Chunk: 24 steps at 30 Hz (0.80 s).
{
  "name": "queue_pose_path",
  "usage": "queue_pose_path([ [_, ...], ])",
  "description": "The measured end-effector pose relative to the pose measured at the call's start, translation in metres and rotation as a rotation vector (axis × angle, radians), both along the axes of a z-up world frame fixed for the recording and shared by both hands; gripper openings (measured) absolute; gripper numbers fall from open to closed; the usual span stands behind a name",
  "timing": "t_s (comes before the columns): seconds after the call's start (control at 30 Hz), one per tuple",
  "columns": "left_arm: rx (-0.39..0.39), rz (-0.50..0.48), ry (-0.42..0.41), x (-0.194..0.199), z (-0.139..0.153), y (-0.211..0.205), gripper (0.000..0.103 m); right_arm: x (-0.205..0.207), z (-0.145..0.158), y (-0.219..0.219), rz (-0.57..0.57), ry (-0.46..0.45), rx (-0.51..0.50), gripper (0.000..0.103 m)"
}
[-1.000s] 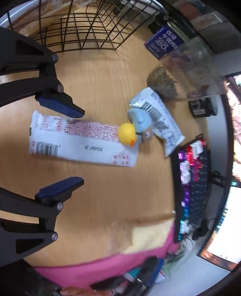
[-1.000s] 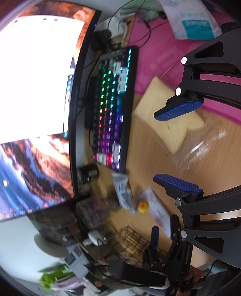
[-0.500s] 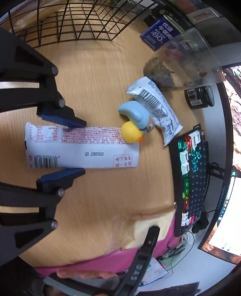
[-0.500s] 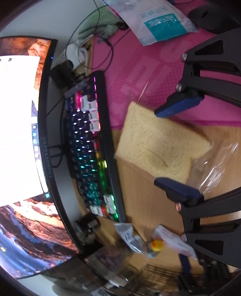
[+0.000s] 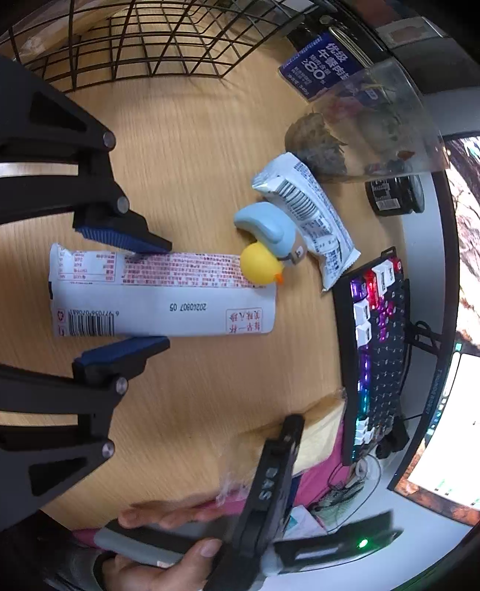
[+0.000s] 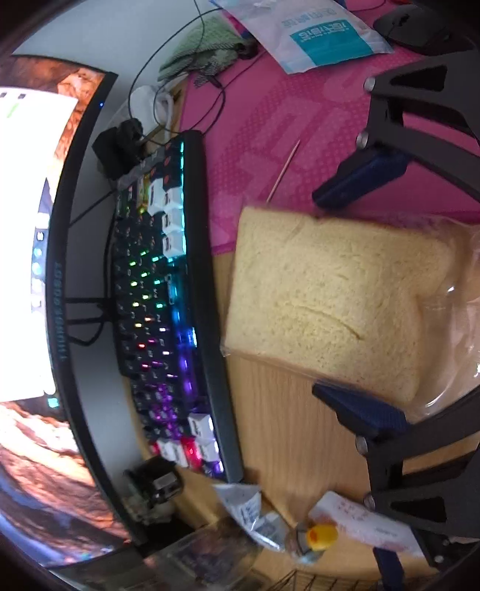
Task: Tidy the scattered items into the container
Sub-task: 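Grasp the bagged bread slice with the right tool while the left tool grasps the white packet, then carry both items into the wire basket and open both tools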
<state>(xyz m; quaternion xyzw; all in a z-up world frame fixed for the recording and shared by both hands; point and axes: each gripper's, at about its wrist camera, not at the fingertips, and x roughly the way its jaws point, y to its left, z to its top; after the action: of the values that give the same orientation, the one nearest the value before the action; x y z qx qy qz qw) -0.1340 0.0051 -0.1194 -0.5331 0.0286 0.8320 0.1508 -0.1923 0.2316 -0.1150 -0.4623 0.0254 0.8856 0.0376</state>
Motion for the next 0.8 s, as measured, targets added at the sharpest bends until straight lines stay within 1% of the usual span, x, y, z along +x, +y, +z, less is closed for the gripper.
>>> queue_pose_path([
  [0.1,0.006,0.012,0.007,0.002,0.003,-0.001,0.049,0.006,0.004,0.006,0.028,-0.002,-0.048,0.076],
  [0.2,0.012,0.018,0.041,0.009,0.018,0.000,0.049,0.017,0.013,0.013,0.062,0.007,-0.128,0.074],
  [0.3,0.022,0.021,0.093,0.020,0.041,0.001,0.049,0.037,0.036,0.013,0.069,0.090,-0.113,0.074],
  [0.47,0.041,0.045,0.181,0.041,0.081,-0.003,0.049,0.070,0.083,0.005,0.110,0.197,-0.133,0.074],
  [0.63,0.053,0.110,0.275,0.065,0.124,-0.028,0.049,0.100,0.122,-0.032,0.227,0.275,-0.179,0.074],
  [0.73,0.028,0.196,0.325,0.085,0.145,-0.067,0.049,0.112,0.138,-0.076,0.341,0.291,-0.227,0.074],
  [0.8,0.005,0.257,0.339,0.096,0.152,-0.094,0.049,0.117,0.148,-0.110,0.424,0.301,-0.259,0.074],
])
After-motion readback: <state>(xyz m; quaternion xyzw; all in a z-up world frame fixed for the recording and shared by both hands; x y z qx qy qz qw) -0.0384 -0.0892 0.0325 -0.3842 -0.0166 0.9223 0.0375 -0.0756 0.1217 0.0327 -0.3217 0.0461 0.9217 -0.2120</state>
